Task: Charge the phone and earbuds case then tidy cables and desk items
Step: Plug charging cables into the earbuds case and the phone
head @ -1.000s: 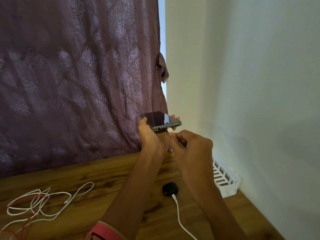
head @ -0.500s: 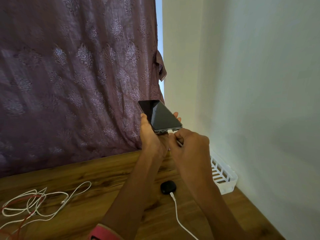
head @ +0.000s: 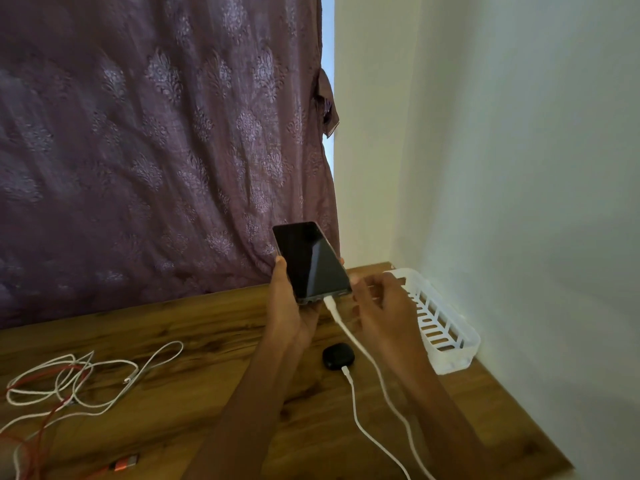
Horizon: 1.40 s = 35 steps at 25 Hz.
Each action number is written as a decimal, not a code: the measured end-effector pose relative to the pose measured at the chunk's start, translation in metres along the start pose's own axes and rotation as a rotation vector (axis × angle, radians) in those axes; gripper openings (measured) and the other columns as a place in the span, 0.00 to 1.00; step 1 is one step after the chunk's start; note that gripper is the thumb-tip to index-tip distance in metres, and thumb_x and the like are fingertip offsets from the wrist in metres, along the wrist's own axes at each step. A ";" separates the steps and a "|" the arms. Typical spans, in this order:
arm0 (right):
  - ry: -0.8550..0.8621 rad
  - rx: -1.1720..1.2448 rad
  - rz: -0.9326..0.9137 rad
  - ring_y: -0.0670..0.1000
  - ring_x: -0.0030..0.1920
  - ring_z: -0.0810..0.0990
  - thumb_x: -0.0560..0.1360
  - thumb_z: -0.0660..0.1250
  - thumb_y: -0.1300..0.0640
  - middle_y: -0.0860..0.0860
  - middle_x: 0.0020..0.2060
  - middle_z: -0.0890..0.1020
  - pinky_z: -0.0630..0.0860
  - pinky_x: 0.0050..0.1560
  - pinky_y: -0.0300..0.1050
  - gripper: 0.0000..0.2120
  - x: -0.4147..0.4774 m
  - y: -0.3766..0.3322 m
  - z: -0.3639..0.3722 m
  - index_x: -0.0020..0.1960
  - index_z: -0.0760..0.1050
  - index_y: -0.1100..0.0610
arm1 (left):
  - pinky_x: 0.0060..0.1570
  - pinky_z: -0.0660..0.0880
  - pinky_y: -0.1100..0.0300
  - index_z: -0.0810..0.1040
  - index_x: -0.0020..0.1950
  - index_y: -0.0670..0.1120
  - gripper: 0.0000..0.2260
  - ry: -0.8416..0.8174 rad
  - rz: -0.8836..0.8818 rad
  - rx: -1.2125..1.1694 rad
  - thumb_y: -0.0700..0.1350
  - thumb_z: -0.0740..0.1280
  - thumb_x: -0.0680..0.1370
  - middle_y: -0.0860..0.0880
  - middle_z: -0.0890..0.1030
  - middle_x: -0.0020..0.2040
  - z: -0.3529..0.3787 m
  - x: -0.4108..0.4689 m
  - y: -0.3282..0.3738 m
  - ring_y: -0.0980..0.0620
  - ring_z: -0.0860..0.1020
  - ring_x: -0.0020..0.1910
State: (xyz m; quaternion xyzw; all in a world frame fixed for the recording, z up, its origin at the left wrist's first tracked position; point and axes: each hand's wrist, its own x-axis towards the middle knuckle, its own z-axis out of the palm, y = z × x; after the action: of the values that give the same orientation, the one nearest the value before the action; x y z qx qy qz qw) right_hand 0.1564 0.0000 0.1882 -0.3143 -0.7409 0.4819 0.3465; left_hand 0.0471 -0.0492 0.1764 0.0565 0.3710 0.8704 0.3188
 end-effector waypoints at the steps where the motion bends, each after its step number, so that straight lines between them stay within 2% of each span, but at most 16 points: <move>1: -0.084 -0.004 0.094 0.41 0.35 0.72 0.77 0.59 0.47 0.42 0.38 0.75 0.68 0.32 0.29 0.06 0.003 0.013 0.004 0.46 0.67 0.49 | 0.53 0.76 0.49 0.73 0.62 0.41 0.20 0.061 0.000 0.076 0.54 0.56 0.79 0.40 0.80 0.53 -0.013 0.000 -0.007 0.43 0.80 0.51; 3: -0.241 0.048 0.242 0.42 0.39 0.76 0.77 0.60 0.50 0.45 0.44 0.78 0.71 0.35 0.28 0.06 0.006 0.043 0.015 0.50 0.72 0.52 | 0.53 0.76 0.50 0.74 0.62 0.43 0.19 0.160 0.006 0.278 0.54 0.55 0.80 0.43 0.80 0.52 -0.041 0.000 -0.024 0.45 0.79 0.50; 4: -0.266 0.106 0.295 0.44 0.41 0.79 0.77 0.62 0.53 0.47 0.45 0.80 0.74 0.38 0.29 0.08 0.006 0.058 0.022 0.53 0.75 0.54 | 0.53 0.76 0.51 0.74 0.61 0.44 0.20 0.194 0.008 0.385 0.56 0.54 0.80 0.45 0.80 0.53 -0.055 0.000 -0.031 0.46 0.79 0.51; 7: -0.231 0.241 0.461 0.48 0.39 0.82 0.74 0.66 0.61 0.50 0.41 0.82 0.78 0.43 0.40 0.10 -0.007 0.096 0.047 0.55 0.78 0.59 | 0.47 0.71 0.54 0.75 0.49 0.50 0.20 0.241 0.068 0.739 0.62 0.52 0.77 0.48 0.77 0.47 -0.105 0.001 -0.051 0.48 0.76 0.47; 9: -0.264 0.258 0.541 0.47 0.39 0.81 0.74 0.66 0.63 0.50 0.41 0.81 0.76 0.40 0.37 0.11 -0.016 0.116 0.064 0.56 0.76 0.61 | 0.45 0.74 0.51 0.75 0.46 0.51 0.17 0.244 0.091 0.923 0.59 0.52 0.78 0.46 0.78 0.43 -0.136 0.004 -0.061 0.47 0.78 0.44; 12: -0.316 0.211 0.562 0.45 0.42 0.80 0.74 0.65 0.64 0.47 0.42 0.79 0.76 0.37 0.34 0.13 -0.023 0.135 0.082 0.59 0.75 0.62 | 0.42 0.79 0.44 0.75 0.55 0.52 0.18 0.235 0.151 1.248 0.58 0.49 0.79 0.43 0.81 0.42 -0.173 0.012 -0.068 0.44 0.81 0.41; 14: -0.335 0.183 0.562 0.44 0.40 0.79 0.74 0.66 0.65 0.45 0.42 0.78 0.76 0.37 0.33 0.14 -0.025 0.144 0.092 0.60 0.75 0.62 | 0.37 0.78 0.51 0.72 0.64 0.52 0.21 0.279 0.167 1.465 0.58 0.47 0.79 0.46 0.80 0.39 -0.187 0.017 -0.069 0.47 0.80 0.38; 16: -0.361 0.146 0.581 0.45 0.40 0.80 0.74 0.65 0.65 0.48 0.45 0.80 0.76 0.38 0.34 0.14 -0.025 0.151 0.102 0.60 0.75 0.62 | 0.31 0.71 0.60 0.69 0.67 0.49 0.21 0.314 0.175 1.616 0.54 0.47 0.81 0.49 0.75 0.33 -0.196 0.019 -0.071 0.51 0.76 0.33; 18: -0.376 0.085 0.573 0.47 0.42 0.81 0.75 0.65 0.64 0.51 0.50 0.81 0.77 0.41 0.35 0.13 -0.025 0.156 0.107 0.60 0.75 0.60 | 0.26 0.65 0.63 0.70 0.67 0.47 0.20 0.326 0.175 1.706 0.51 0.47 0.81 0.52 0.70 0.29 -0.200 0.017 -0.074 0.55 0.71 0.28; 20: -0.383 0.012 0.533 0.47 0.44 0.82 0.75 0.65 0.62 0.51 0.51 0.81 0.76 0.41 0.34 0.13 -0.025 0.156 0.109 0.59 0.76 0.58 | 0.24 0.62 0.64 0.68 0.68 0.48 0.19 0.347 0.158 1.768 0.51 0.47 0.82 0.53 0.68 0.28 -0.201 0.016 -0.076 0.56 0.68 0.27; 24: -0.399 -0.193 0.404 0.44 0.46 0.77 0.75 0.65 0.58 0.50 0.51 0.81 0.71 0.39 0.29 0.12 -0.025 0.157 0.111 0.58 0.77 0.57 | 0.24 0.61 0.65 0.65 0.70 0.51 0.19 0.383 0.157 1.818 0.50 0.48 0.81 0.53 0.67 0.26 -0.202 0.018 -0.076 0.55 0.69 0.26; 28: -0.412 -0.305 0.341 0.48 0.50 0.79 0.76 0.65 0.57 0.53 0.51 0.82 0.66 0.34 0.25 0.10 -0.025 0.159 0.112 0.56 0.79 0.58 | 0.24 0.62 0.64 0.66 0.70 0.51 0.18 0.398 0.167 1.829 0.50 0.49 0.81 0.53 0.66 0.25 -0.204 0.017 -0.078 0.56 0.67 0.24; 31: -0.409 -0.345 0.303 0.45 0.51 0.77 0.76 0.64 0.57 0.52 0.53 0.81 0.63 0.35 0.25 0.12 -0.028 0.160 0.114 0.58 0.77 0.58 | 0.24 0.61 0.65 0.68 0.69 0.50 0.18 0.403 0.182 1.841 0.50 0.50 0.81 0.53 0.66 0.25 -0.203 0.017 -0.079 0.56 0.66 0.24; 35: -0.362 -0.339 0.271 0.47 0.52 0.78 0.75 0.65 0.59 0.53 0.53 0.82 0.65 0.40 0.26 0.11 -0.033 0.161 0.116 0.57 0.78 0.59 | 0.24 0.57 0.66 0.69 0.69 0.50 0.18 0.402 0.207 1.862 0.49 0.51 0.81 0.50 0.70 0.27 -0.205 0.016 -0.081 0.53 0.68 0.25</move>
State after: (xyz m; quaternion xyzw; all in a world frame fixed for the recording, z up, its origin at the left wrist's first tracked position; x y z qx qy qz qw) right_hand 0.1011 -0.0293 -0.0030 -0.3728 -0.8119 0.4413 0.0835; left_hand 0.0078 -0.1227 -0.0284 0.1693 0.9550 0.2436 -0.0022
